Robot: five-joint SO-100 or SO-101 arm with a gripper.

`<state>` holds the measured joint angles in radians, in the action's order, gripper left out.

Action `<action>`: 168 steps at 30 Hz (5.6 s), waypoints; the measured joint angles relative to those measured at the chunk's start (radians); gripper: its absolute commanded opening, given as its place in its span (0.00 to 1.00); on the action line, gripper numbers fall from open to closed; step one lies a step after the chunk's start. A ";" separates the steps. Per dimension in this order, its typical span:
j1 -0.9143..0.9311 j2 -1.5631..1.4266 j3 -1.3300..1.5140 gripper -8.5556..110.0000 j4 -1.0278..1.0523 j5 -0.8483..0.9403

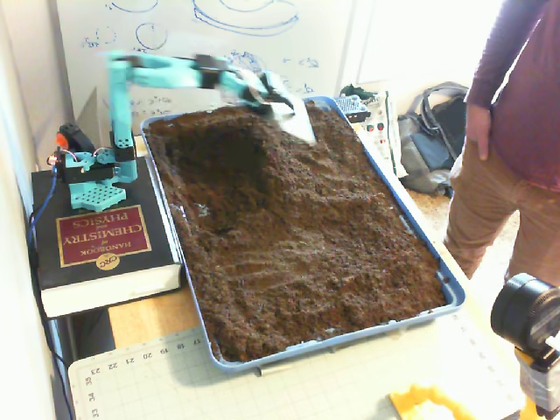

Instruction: Build a berm.

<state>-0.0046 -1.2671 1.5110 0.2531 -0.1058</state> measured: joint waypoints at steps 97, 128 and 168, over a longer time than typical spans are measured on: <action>-0.138 0.385 -0.463 0.07 0.268 -0.238; -0.298 0.436 -0.202 0.07 0.318 -0.009; 0.252 0.953 -0.942 0.08 0.080 0.411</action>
<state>0.2470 -0.3145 0.5691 0.3329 0.3053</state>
